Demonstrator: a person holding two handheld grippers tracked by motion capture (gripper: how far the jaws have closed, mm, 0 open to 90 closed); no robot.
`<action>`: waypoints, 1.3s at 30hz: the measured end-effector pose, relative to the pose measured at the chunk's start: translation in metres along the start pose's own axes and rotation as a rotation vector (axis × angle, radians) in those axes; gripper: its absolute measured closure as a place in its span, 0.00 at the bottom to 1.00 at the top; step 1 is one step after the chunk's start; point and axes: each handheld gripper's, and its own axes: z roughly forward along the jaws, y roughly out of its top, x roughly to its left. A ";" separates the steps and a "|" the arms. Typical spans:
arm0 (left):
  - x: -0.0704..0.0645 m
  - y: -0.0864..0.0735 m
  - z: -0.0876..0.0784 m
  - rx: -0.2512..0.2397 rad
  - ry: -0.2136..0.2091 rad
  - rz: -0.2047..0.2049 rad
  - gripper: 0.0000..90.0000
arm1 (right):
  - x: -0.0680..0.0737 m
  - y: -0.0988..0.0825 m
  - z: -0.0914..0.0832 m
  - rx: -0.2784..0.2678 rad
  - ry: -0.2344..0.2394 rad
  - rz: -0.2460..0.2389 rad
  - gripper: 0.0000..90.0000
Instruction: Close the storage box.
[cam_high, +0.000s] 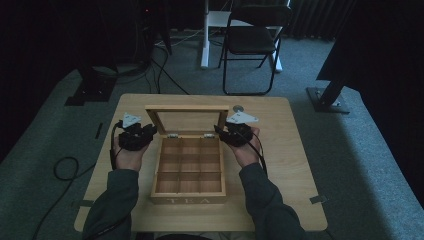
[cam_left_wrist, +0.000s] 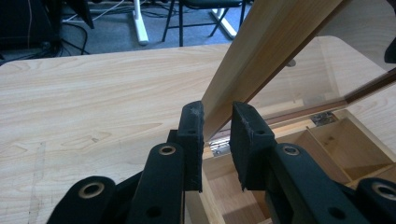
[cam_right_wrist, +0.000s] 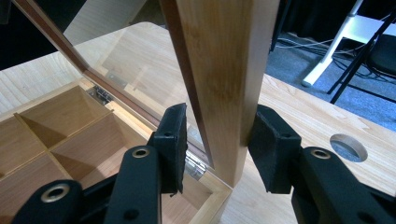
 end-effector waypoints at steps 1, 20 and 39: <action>0.000 0.000 -0.001 0.002 -0.001 0.007 0.83 | 0.000 0.000 0.000 -0.001 -0.002 -0.001 0.64; -0.004 -0.005 -0.010 -0.014 -0.024 0.025 0.88 | -0.004 -0.011 -0.023 0.029 0.014 0.018 0.82; -0.003 -0.015 -0.018 -0.016 -0.059 0.029 0.90 | 0.005 -0.011 -0.034 0.039 0.025 0.003 0.84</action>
